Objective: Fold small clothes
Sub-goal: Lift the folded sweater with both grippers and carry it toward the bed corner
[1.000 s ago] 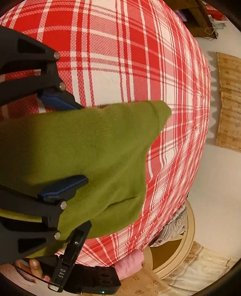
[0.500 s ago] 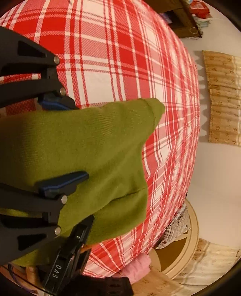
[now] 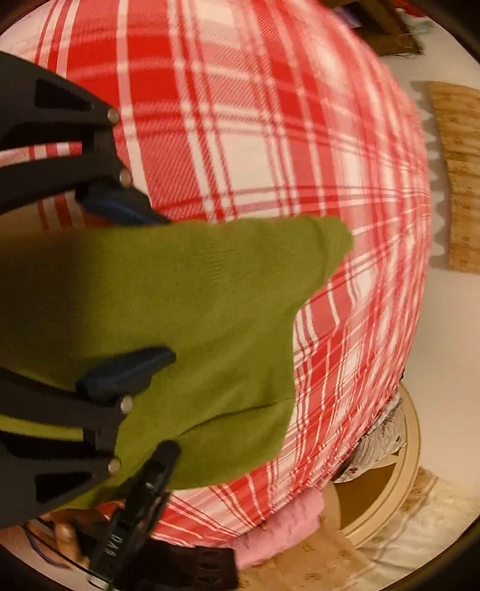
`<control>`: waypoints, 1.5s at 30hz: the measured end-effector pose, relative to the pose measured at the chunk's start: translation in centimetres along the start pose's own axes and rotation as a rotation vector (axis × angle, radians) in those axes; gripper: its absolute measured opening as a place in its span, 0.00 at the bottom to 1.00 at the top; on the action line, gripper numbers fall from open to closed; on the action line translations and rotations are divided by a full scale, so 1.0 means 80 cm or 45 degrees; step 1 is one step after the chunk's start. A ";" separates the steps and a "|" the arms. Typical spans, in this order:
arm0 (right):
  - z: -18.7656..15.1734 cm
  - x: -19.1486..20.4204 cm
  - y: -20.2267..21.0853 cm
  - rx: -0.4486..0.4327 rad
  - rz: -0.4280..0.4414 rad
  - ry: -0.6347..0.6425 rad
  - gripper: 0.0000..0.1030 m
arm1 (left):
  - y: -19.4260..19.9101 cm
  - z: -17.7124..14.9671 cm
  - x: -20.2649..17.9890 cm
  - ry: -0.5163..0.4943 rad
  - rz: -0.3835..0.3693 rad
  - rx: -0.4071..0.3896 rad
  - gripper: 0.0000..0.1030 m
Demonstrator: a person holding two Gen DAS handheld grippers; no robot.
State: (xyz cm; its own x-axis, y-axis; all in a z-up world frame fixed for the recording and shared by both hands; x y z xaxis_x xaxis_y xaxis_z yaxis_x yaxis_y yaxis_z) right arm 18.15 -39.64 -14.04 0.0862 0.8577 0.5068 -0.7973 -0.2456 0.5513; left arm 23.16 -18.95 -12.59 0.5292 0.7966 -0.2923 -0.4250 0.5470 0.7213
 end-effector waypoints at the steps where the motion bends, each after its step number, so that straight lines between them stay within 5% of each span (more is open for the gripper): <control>1: -0.001 -0.003 -0.002 -0.009 0.000 -0.024 0.34 | -0.005 0.000 0.003 0.038 -0.019 -0.007 0.71; 3: -0.001 -0.007 -0.009 -0.015 0.003 -0.051 0.45 | -0.006 -0.001 0.006 0.064 -0.041 -0.023 0.71; 6: 0.000 -0.012 -0.013 -0.025 0.034 -0.103 0.48 | 0.001 -0.005 -0.003 0.035 -0.042 -0.063 0.55; 8: -0.001 -0.004 -0.013 -0.024 0.004 -0.072 0.48 | 0.007 -0.007 -0.018 -0.031 0.023 -0.099 0.46; 11: -0.005 0.014 0.001 -0.022 -0.039 -0.041 0.34 | 0.019 -0.011 -0.036 -0.131 0.122 -0.133 0.39; 22: -0.043 0.119 0.084 -0.140 0.011 0.058 0.31 | 0.110 -0.053 -0.017 -0.069 0.161 -0.230 0.38; 28: -0.073 0.176 0.089 -0.154 0.054 0.104 0.31 | 0.145 -0.074 0.019 -0.005 0.203 -0.238 0.38; 45: -0.131 0.243 0.102 -0.165 0.099 0.097 0.31 | 0.209 -0.126 0.058 0.018 0.309 -0.252 0.38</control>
State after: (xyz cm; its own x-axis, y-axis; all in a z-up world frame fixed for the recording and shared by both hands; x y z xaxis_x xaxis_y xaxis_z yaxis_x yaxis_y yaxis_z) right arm 7.05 -20.21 -6.61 -0.0203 0.8712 0.4904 -0.8705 -0.2567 0.4199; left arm 11.13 -3.56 -8.23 0.3855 0.9126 -0.1361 -0.6728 0.3790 0.6353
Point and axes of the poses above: each gripper's, at about its wrist camera, not at the fingertips, and y roughly against the way its jaws point, x to its left, z to its top, the point moved 2 cm from there along -y, roughly the way its jaws point, and after that the axes turned 7 degrees about -x, right-handed, at the moved point
